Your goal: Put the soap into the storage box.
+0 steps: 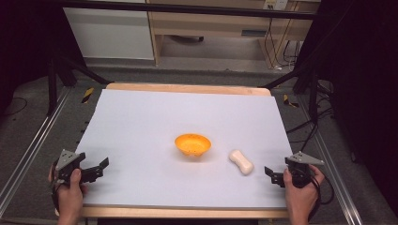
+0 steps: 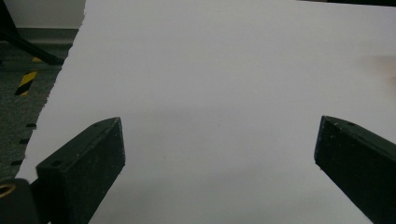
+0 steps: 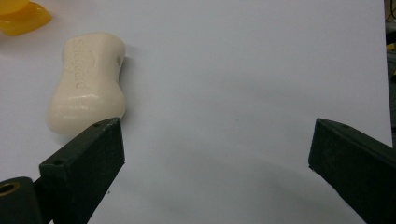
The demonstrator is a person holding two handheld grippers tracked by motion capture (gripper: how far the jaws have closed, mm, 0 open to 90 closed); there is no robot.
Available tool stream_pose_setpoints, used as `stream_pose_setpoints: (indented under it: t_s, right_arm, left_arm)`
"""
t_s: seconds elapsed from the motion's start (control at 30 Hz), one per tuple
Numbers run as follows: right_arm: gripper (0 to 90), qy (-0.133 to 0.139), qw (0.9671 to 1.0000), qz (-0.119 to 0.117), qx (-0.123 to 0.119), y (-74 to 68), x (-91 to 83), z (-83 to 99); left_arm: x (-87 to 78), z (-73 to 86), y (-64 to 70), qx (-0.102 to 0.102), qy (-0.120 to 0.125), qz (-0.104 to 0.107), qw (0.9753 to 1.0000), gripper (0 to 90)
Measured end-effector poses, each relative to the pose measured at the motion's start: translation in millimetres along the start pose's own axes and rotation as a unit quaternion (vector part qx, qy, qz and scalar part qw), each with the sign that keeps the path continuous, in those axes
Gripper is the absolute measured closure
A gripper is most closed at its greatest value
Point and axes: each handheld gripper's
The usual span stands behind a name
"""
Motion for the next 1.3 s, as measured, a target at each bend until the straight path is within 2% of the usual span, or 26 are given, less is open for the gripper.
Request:
stream_pose_setpoints:
  t_s: [0.13, 0.17, 0.2, 0.37, 0.57, 0.67, 0.73, 1.0, 1.1, 1.23, 1.27, 1.3]
  right_arm:
    - [0.5, -0.031, 0.9991, -0.028, -0.005, -1.9, 8.6, -3.9]
    - [0.5, -0.031, 0.9991, -0.028, -0.005, -1.9, 8.6, -3.9]
    - [2.4, -0.042, 0.9984, -0.039, -0.007, -3.8, 12.5, -5.5]
    - [3.7, -0.048, 0.9975, -0.049, -0.016, -6.9, 16.2, -10.7]
    - [4.1, -0.071, 0.9946, -0.069, -0.03, -16.5, 24.7, -18.6]
    - [5.1, -0.083, 0.9923, -0.081, -0.045, -22.1, 27.6, -25.8]
    - [6.4, -0.09, 0.9912, -0.079, -0.057, -24.9, 30.3, -29.9]
    - [10.2, -0.11, 0.9894, -0.081, -0.049, -26.5, 32.5, -40.5]
    - [13.1, -0.11, 0.9876, -0.089, -0.069, -27.6, 32.5, -45.5]
    - [15.2, -0.122, 0.9846, -0.104, -0.07, -30.3, 35.1, -50.2]
    - [15.3, -0.121, 0.9841, -0.106, -0.076, -29.9, 36.7, -50.6]
    - [15.7, -0.124, 0.9841, -0.109, -0.065, -31.1, 36.9, -52.2]
  left_arm:
    - [0.2, -0.1, 0.1, 0.001, -0.001, 0.0, 1.0, 1.3]
    - [0.2, -0.1, 0.1, 0.001, -0.001, 0.0, 1.0, 1.3]
    - [0.3, -0.2, -0.1, 0.001, -0.002, 0.0, 1.0, 1.3]
    - [0.4, -0.3, 0.0, 0.001, -0.003, 0.0, 1.0, 1.3]
    - [0.2, 0.0, 0.2, 0.002, -0.001, 0.0, 1.0, 1.3]
    - [0.3, -0.1, 0.4, 0.003, -0.002, 0.0, 1.0, 1.3]
    - [0.4, -0.1, 0.4, 0.003, -0.003, -0.001, 1.0, 1.3]
    - [0.4, 0.1, 0.9, 0.006, -0.002, -0.002, 1.0, 1.4]
    - [0.1, -0.1, 0.4, 0.007, -0.003, -0.002, 1.0, 1.4]
    - [0.4, -0.1, 0.4, 0.003, -0.003, 0.0, 1.0, 1.4]
    - [0.4, -0.1, 0.4, 0.003, -0.003, 0.0, 1.0, 1.4]
    - [0.4, -0.1, 0.4, 0.003, -0.003, 0.0, 1.0, 1.4]
Point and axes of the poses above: each handheld gripper's, and its own axes: x roughly forward along the jaws, z roughly out of its underside, y roughly to its right, and after that the axes turned 14 degrees about -x, right-handed
